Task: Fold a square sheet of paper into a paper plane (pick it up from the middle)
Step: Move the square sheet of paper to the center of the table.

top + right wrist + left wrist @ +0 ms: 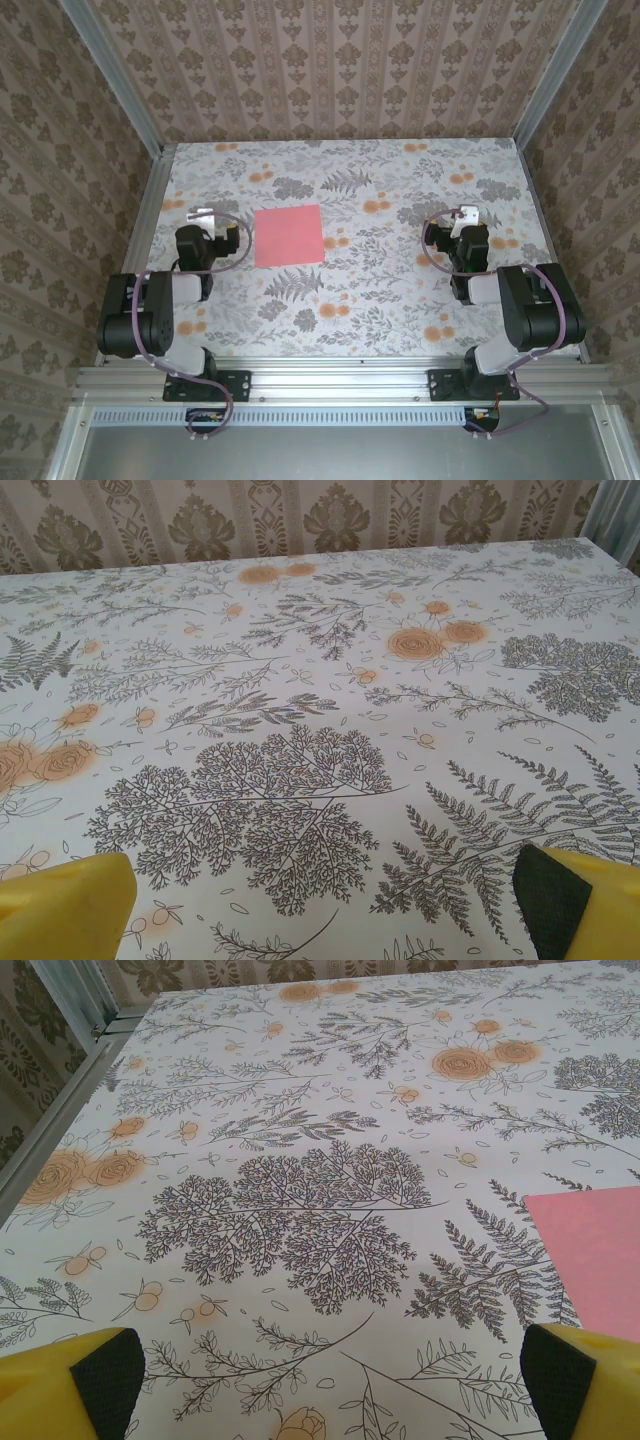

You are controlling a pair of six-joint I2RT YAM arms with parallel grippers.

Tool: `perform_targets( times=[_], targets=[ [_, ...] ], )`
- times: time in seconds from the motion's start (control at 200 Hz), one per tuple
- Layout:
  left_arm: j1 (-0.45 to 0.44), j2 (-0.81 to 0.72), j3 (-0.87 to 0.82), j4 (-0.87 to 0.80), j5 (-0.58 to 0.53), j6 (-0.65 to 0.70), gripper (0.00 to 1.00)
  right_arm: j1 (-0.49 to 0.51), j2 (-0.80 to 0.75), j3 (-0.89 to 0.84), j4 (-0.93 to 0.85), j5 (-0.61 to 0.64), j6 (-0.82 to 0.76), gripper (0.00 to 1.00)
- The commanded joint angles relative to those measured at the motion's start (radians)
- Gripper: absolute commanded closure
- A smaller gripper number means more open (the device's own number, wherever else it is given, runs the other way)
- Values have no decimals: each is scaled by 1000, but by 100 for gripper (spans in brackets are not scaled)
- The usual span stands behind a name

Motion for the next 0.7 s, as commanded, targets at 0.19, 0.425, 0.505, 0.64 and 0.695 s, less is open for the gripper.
perform_targets(
  times=[0.19,0.425,0.505,0.64,0.695],
  targets=[
    [0,5,18,0,-6,22,0,0,-2,7,21,-19,14,0],
    [0,5,17,0,-5,22,0,0,-2,9,17,-26,10,0],
    [0,6,17,0,-6,22,0,0,-2,9,16,-26,11,0],
    [0,6,19,-1,-6,22,0,0,0,16,4,-27,11,0],
    [0,4,14,5,-2,22,0,0,-1,14,6,-25,10,0]
  ],
)
